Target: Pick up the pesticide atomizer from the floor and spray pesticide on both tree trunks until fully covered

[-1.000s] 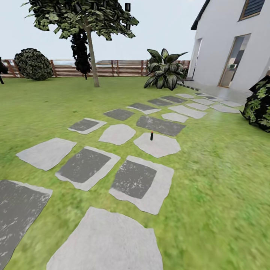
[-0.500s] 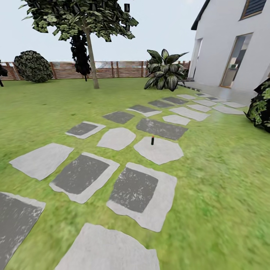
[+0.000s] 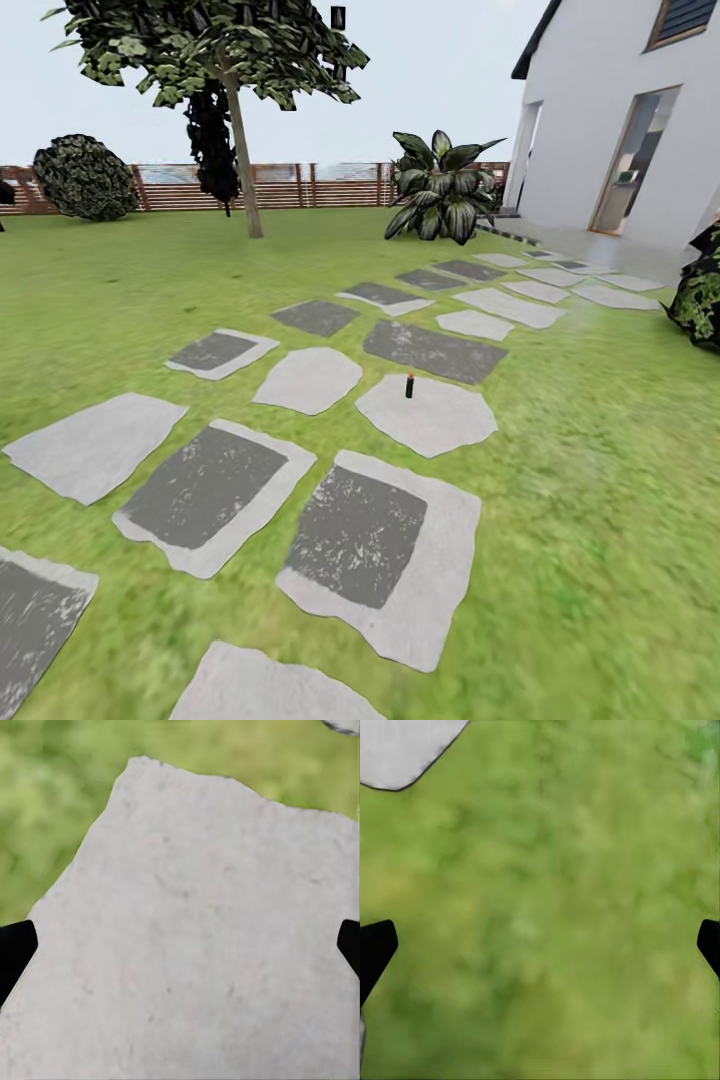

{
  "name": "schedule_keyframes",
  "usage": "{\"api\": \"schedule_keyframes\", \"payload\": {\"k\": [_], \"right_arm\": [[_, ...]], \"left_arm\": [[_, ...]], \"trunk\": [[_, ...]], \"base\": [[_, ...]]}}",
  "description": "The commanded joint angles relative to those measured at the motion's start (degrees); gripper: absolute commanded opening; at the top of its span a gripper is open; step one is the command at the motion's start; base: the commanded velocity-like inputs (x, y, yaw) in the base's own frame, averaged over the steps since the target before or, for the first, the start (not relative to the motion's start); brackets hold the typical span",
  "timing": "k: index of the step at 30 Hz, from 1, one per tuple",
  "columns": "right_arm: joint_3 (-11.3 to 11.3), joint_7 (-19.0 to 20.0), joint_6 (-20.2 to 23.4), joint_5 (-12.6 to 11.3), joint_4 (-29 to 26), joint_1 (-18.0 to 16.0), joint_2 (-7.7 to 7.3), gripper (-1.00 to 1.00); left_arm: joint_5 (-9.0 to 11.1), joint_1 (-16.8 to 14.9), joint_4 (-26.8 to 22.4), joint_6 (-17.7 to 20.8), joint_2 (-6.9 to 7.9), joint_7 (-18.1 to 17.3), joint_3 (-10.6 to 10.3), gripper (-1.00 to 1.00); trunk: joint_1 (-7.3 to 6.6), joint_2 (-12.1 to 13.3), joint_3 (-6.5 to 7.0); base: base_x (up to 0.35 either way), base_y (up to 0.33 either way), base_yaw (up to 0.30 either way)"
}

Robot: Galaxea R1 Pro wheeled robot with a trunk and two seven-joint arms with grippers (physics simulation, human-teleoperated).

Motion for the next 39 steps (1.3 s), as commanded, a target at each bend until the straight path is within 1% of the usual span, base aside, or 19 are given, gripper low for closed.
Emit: {"api": "schedule_keyframes", "payload": {"k": [1,18,27,39], "right_arm": [[0.00,-0.01,0.00,0.00,0.00,0.00,-0.01,1.00],[0.00,-0.02,0.00,0.00,0.00,0.00,0.02,1.00],[0.00,-0.04,0.00,0.00,0.00,0.00,0.03,1.00],[0.00,-0.03,0.00,0.00,0.00,0.00,-0.01,1.00]], "left_arm": [[0.00,0.00,0.00,0.00,0.00,0.00,0.00,1.00],[0.00,0.00,0.00,0.00,0.00,0.00,0.00,1.00],[0.00,0.00,0.00,0.00,0.00,0.00,0.00,1.00],[0.00,0.00,0.00,0.00,0.00,0.00,0.00,1.00]], "trunk": [[0.00,0.00,0.00],[0.00,0.00,0.00],[0.00,0.00,0.00],[0.00,0.00,0.00]], "base": [[0.340,0.000,0.000],[0.340,0.000,0.000],[0.340,0.000,-0.242],[0.340,0.000,-0.010]]}}
